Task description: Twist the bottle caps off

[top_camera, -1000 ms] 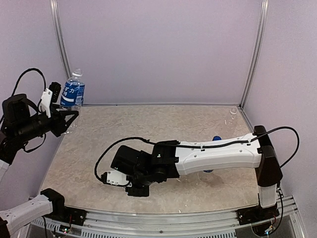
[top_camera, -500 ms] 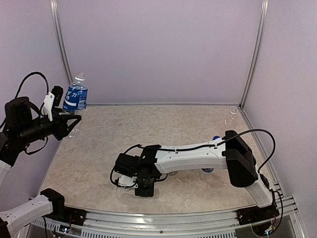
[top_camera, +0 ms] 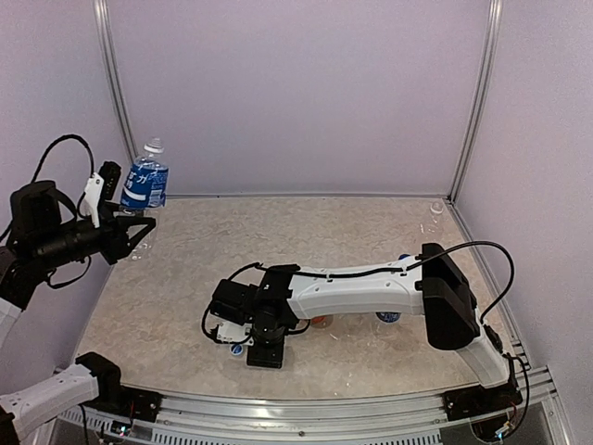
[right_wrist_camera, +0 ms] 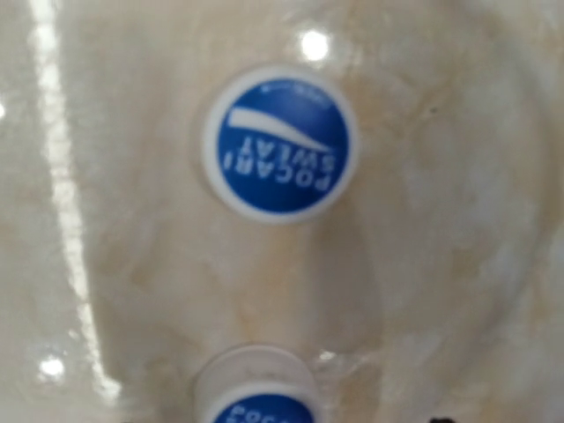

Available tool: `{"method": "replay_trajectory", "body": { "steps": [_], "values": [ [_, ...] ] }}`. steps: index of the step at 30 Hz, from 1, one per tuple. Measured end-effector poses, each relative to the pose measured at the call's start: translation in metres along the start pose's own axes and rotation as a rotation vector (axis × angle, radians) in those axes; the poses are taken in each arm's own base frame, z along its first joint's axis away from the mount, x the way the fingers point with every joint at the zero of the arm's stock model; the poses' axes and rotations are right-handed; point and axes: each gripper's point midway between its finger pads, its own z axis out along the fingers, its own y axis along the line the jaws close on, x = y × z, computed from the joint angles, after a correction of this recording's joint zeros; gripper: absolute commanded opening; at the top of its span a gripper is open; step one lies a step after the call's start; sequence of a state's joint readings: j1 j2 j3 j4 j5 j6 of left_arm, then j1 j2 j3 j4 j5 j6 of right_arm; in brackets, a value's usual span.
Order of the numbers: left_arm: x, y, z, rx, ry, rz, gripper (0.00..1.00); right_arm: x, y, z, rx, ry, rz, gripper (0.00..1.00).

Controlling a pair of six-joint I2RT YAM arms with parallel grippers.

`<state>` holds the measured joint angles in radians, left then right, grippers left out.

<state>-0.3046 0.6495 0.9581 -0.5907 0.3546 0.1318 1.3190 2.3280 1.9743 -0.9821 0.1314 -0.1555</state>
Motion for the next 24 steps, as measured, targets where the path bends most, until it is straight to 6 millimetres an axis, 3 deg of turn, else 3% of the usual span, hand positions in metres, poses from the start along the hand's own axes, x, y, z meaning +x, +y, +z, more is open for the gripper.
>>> {"method": "replay_trajectory", "body": {
  "steps": [3,4,5,7,9,12,15,18,20,22,24],
  "values": [
    [0.0,-0.006,0.001,0.034,0.0,0.004,0.4,-0.005,-0.003,-0.007,0.008,-0.019,0.002,0.7],
    [0.0,-0.008,0.001,0.047,0.0,0.006,0.4,-0.009,-0.004,-0.013,0.011,-0.037,0.003,0.76],
    [0.001,-0.011,0.001,0.063,0.001,0.007,0.4,-0.013,-0.006,-0.023,0.016,-0.064,0.005,0.97],
    [0.0,-0.019,0.0,0.102,0.006,0.013,0.4,-0.028,-0.011,-0.053,0.022,-0.154,0.014,0.99],
    [-0.002,-0.026,-0.002,0.142,0.002,0.028,0.4,-0.053,-0.021,-0.107,0.036,-0.328,0.025,0.99],
    [-0.007,-0.042,-0.006,0.222,-0.013,0.06,0.4,-0.078,-0.039,-0.226,0.071,-0.682,0.056,0.99],
    [-0.011,-0.059,-0.011,0.305,-0.024,0.094,0.4,-0.08,-0.062,-0.343,0.127,-1.03,0.101,0.96],
    [-0.011,-0.074,-0.013,0.381,-0.019,0.122,0.41,-0.072,-0.084,-0.431,0.192,-1.318,0.156,0.92],
    [-0.01,-0.08,-0.011,0.414,-0.012,0.136,0.41,-0.072,-0.096,-0.462,0.223,-1.444,0.185,0.91],
    [-0.009,-0.085,-0.008,0.442,-0.004,0.147,0.42,-0.079,-0.1,-0.47,0.228,-1.507,0.199,0.89],
    [-0.008,-0.087,-0.005,0.457,0.005,0.147,0.42,-0.09,-0.103,-0.465,0.225,-1.531,0.207,0.86]
  ]
}}
